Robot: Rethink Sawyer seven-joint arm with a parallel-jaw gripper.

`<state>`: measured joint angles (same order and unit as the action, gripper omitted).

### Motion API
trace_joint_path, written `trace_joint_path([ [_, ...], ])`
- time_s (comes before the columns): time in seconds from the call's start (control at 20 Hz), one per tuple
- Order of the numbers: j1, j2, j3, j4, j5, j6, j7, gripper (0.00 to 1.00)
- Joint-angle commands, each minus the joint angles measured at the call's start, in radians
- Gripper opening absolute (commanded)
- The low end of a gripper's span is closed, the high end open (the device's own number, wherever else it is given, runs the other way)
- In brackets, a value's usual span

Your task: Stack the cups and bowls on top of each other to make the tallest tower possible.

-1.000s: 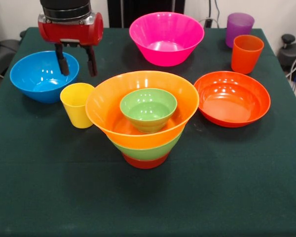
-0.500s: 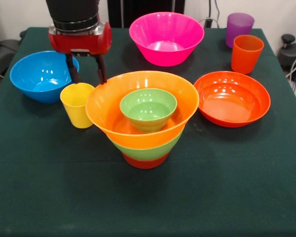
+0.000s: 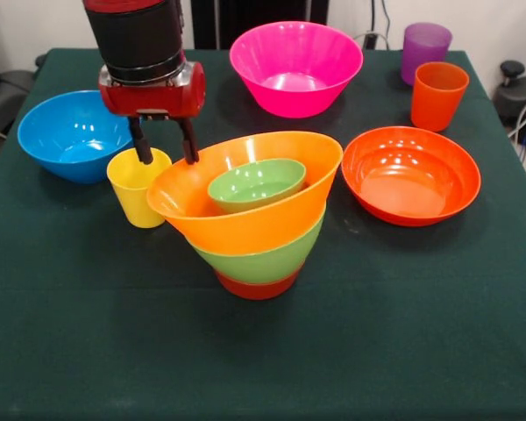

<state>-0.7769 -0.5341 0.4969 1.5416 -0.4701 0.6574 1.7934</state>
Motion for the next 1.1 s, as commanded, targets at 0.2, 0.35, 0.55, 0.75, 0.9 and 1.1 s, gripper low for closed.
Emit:
trace_joint_path([
  [0.2, -0.012, -0.062, 0.036, 0.066, -0.065, 0.108, -0.222, 1.00],
  [0.35, -0.016, -0.090, 0.046, 0.081, -0.043, 0.140, -0.220, 1.00],
  [0.55, -0.059, -0.218, 0.092, 0.181, 0.040, 0.234, -0.230, 1.00],
  [0.75, -0.066, -0.295, 0.111, 0.217, 0.075, 0.289, -0.217, 1.00],
  [0.9, -0.064, -0.260, 0.112, 0.192, 0.052, 0.284, -0.211, 1.00],
  [1.1, -0.060, -0.223, 0.115, 0.165, 0.024, 0.273, -0.197, 1.00],
])
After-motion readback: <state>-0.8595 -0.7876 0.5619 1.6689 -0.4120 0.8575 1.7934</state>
